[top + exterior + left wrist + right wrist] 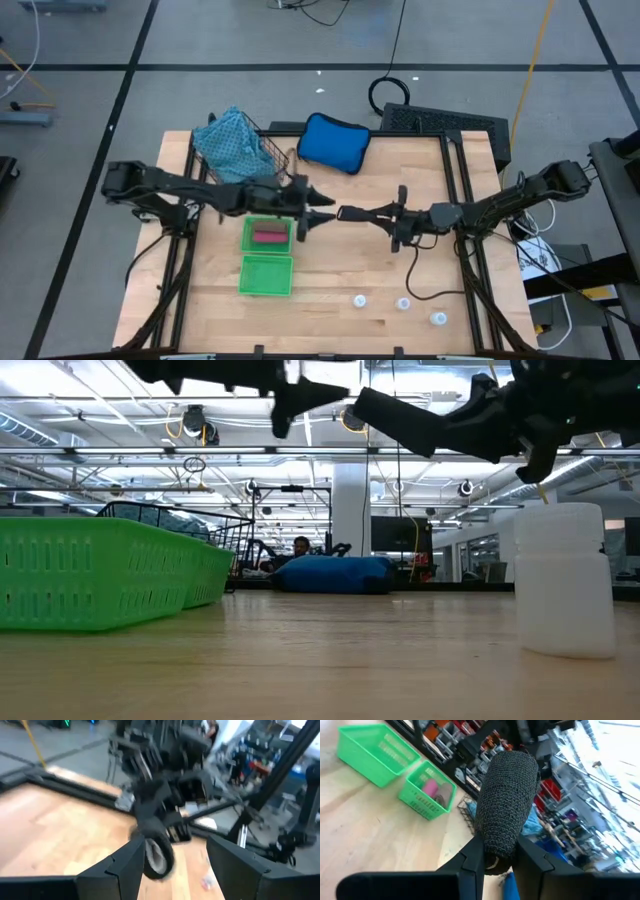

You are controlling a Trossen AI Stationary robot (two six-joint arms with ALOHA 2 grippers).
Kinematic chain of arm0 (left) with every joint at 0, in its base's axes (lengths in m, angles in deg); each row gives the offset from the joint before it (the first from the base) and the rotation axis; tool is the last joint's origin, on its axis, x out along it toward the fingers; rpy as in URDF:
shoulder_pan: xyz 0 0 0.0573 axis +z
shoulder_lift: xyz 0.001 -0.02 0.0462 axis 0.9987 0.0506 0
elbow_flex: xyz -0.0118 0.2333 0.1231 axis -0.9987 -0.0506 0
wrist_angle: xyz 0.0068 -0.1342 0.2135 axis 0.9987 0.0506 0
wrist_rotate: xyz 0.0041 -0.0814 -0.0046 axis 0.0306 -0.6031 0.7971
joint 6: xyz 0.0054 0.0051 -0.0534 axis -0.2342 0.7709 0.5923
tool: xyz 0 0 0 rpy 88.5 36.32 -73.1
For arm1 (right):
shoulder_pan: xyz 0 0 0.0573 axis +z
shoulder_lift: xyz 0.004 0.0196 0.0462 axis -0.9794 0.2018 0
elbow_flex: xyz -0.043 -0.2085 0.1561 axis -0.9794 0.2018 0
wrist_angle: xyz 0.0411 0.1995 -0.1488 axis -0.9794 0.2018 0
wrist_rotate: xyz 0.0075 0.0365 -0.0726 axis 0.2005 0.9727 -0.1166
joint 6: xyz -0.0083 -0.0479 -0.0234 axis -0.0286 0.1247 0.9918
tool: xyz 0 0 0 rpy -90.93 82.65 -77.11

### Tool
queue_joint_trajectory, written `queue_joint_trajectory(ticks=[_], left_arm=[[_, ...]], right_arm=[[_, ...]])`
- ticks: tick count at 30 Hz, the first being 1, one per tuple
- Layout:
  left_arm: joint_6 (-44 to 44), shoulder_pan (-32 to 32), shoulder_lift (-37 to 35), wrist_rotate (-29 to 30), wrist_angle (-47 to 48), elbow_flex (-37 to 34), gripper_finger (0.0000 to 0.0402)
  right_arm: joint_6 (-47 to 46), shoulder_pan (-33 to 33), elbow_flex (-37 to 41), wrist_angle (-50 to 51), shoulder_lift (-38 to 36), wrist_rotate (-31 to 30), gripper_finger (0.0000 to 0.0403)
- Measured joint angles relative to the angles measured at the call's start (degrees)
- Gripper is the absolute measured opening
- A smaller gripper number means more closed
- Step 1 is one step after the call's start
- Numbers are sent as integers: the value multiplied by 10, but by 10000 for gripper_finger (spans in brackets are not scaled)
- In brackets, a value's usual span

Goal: Pick & Place Medicine items
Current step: Put the black bandage into the top green basket

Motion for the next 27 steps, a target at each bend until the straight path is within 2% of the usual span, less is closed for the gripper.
queue_joint_trajectory(ticks=[7, 13, 20, 27], left_arm=[[4, -4, 60, -12, 27, 59, 223], [6, -1, 74, -3, 26, 70, 223], [-20, -2, 70, 46, 29, 70, 223], [-3, -3, 71, 79, 32, 70, 223]], right_arm=[[10, 3, 2, 6, 0, -4, 66], [5, 3, 3, 13, 0, -6, 66], [10, 6, 3, 3, 0, -22, 63], [25, 17, 2, -7, 0, -43, 61]])
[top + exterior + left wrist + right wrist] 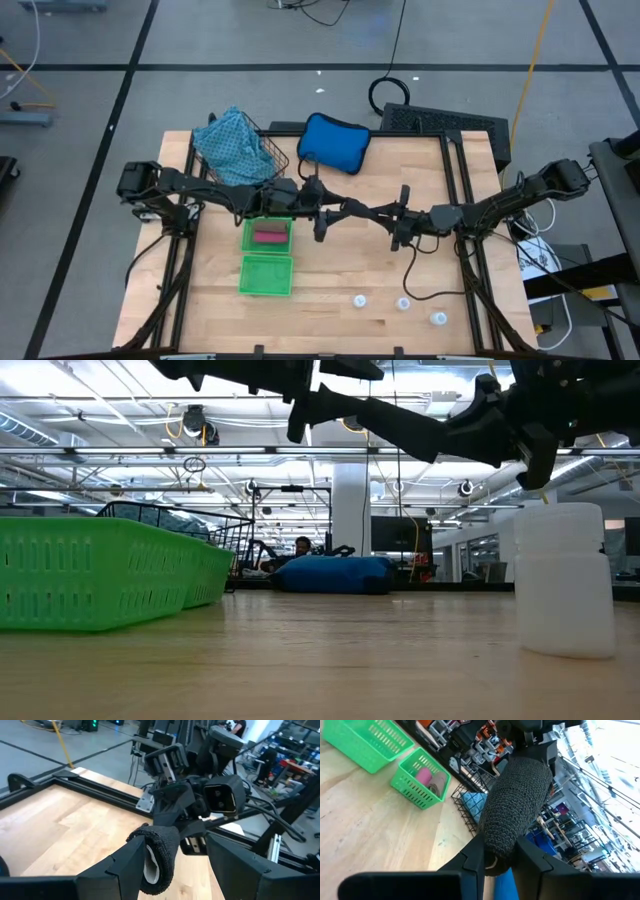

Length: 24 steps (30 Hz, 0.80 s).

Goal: Pick & Place Medicine items
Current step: Put the black bandage into the top green basket

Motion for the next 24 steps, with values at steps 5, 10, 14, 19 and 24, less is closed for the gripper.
queue_joint_trajectory(ticks=[5, 10, 14, 19, 24], left_arm=[[-9, 0, 0, 17, 0, 0, 223], [-27, -1, 1, 43, 3, 0, 223], [-60, 0, 1, 45, 4, 0, 223], [-89, 1, 2, 86, 5, -1, 223], [-109, 0, 2, 100, 0, -1, 223]], right_arm=[[1, 0, -1, -4, 0, -4, 59], [1, 0, -2, -8, 0, -4, 59], [2, 0, -2, -9, 0, -4, 59], [4, 2, -4, -10, -1, 0, 59], [-1, 1, -4, -10, -1, -1, 59]])
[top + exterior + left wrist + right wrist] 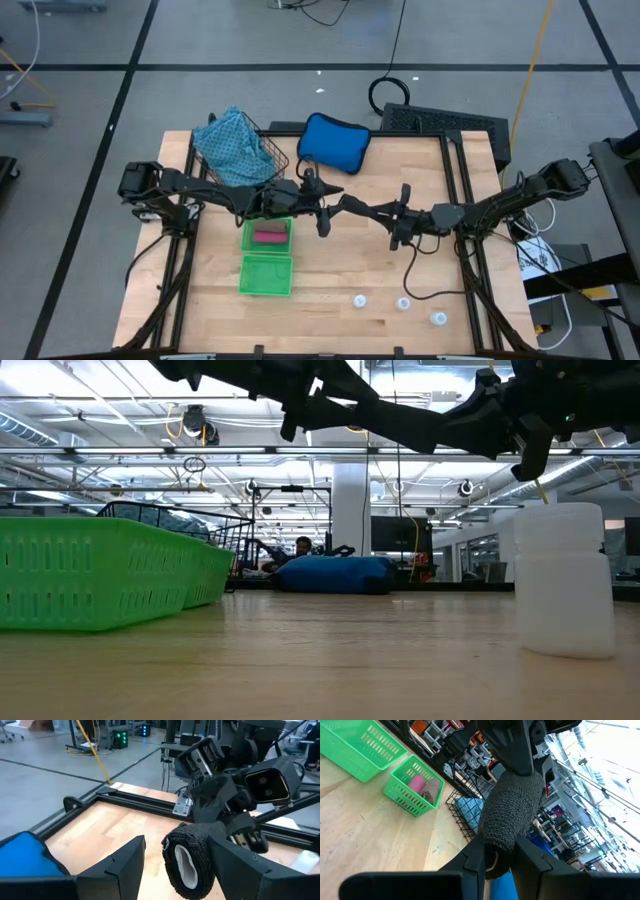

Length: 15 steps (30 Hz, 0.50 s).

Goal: Pick & Place Medicine items
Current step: Put the black bandage into the top green basket

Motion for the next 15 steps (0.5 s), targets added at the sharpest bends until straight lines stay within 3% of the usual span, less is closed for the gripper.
queue_joint_trajectory(ticks=[3, 11, 15], left_arm=[[23, 0, 0, -14, -1, 0, 223], [116, 15, -1, -171, 5, 0, 223], [137, 17, -1, -185, 25, 0, 223]], right_arm=[[7, 0, 0, -2, 0, 0, 59], [20, 0, 1, -19, 0, 10, 59], [8, 0, 1, -18, 0, 9, 59]])
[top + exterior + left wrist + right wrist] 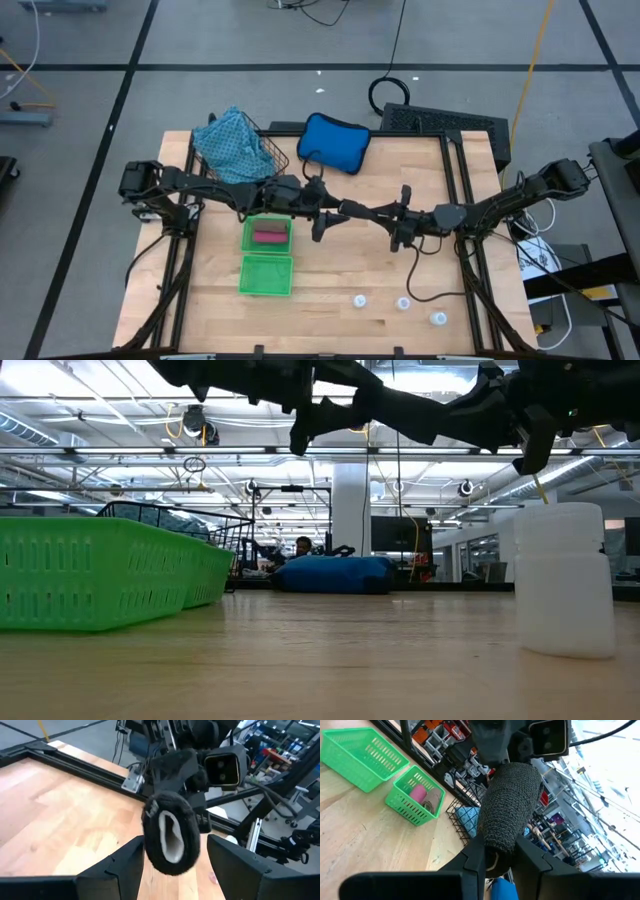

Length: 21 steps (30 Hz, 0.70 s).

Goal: Pick & Place Medicine items
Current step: Put the black bandage into the top green basket

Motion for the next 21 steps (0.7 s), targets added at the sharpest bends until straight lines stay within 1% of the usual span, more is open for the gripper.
queue_joint_trajectory(ticks=[2, 4, 9, 11, 13, 16, 18, 21], left_arm=[[-1, 0, 0, 0, 0, 0, 219], [-2, 1, 0, -2, -2, 0, 204], [1, 10, 0, -10, -8, 0, 130], [4, 12, 0, -27, -8, 0, 103], [-5, 15, 0, -45, -9, 0, 83], [-20, 16, 0, -48, -15, 0, 61], [-44, 14, 0, -49, -23, 0, 50], [-95, 12, 0, -32, -39, -1, 49]], right_arm=[[-4, 0, 0, 1, 0, 5, 59], [-5, 0, 0, 1, 0, 11, 59], [-10, -1, 1, 1, 0, 12, 59], [-12, -1, 1, 1, 0, 13, 59], [-14, -1, 1, 1, 0, 23, 59], [-30, -1, 1, 1, 0, 25, 59], [-43, -1, 1, 0, 0, 24, 59], [-92, -1, 1, -14, 0, 17, 64]])
